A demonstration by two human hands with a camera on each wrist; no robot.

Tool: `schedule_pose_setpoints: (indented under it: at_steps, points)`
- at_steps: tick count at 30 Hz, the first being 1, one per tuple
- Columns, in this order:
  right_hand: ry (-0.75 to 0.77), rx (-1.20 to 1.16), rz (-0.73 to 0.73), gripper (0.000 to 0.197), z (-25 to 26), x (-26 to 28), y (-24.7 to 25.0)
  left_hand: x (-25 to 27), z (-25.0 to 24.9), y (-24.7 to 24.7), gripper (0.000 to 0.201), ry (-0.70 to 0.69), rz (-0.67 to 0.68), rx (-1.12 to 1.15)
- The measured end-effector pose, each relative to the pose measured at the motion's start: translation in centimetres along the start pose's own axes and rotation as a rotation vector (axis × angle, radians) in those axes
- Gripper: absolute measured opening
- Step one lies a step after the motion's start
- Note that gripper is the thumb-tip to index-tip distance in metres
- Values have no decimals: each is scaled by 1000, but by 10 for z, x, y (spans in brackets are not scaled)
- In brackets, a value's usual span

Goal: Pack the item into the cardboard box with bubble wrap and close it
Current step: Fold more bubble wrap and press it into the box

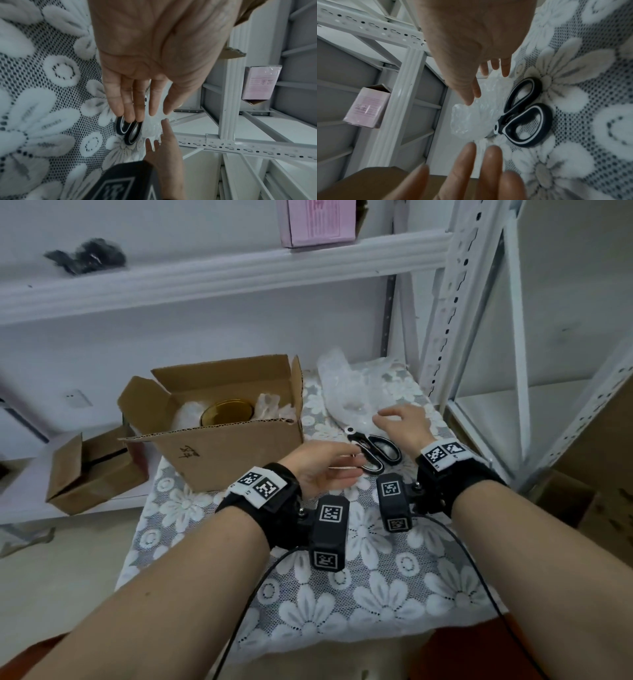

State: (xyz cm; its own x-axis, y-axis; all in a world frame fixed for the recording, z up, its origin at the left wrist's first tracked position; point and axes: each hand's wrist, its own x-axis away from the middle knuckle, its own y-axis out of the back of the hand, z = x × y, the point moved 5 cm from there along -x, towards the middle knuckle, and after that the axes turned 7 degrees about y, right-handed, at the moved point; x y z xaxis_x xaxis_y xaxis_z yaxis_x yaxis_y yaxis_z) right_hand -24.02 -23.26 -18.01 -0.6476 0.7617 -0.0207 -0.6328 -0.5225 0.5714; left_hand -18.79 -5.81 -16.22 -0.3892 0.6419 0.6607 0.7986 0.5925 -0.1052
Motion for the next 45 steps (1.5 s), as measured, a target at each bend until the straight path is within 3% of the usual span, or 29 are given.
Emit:
schedule_pose_setpoints:
  at_steps: [3,5,7,9,12,15,19,22,25,30,32,35,38,41,43,45]
  points:
    - [-84,-76,105,61,2,-3,-8,0,3,6,13,19,10,25]
    - [-109,-161,137,60,7,2,-10,0,6,11,11,34,10,46]
    - [-110,-255,50,59,6,4,-8,-1,10,15,11,48,12,72]
    - [-97,-374,-134,47,8,12,-1,-2,14,18,15,62,15,108]
    - [-122,-531,-301,23,10,36,6,0,20,17,39,57,25,153]
    - [-101,-626,-149,17,17,66,-3,8,25,9,53,29,55,181]
    - [-91,-648,183,25,25,108,-20,16,30,3,28,-34,53,284]
    - [-132,-512,383,20,24,128,-26,18,41,14,33,-35,-41,398]
    - [-129,-283,429,22,28,143,-18,26,57,20,31,8,-37,372]
    - [179,333,119,29,58,151,-3,34,71,36,33,29,13,309]
    - [274,595,75,34,67,160,-10,38,75,43,31,35,6,267]
    - [423,779,118,56,74,174,-27,49,82,56,26,51,-40,131]
    - [422,700,290,85,72,181,-48,56,90,70,17,52,-53,9]
    - [332,536,520,99,60,188,-73,58,91,88,32,-49,-195,-202]
    - [329,536,576,103,55,190,-85,66,83,100,37,-206,-446,-341]
    - [338,581,586,105,54,189,-94,85,69,105,38,-461,-731,-516]
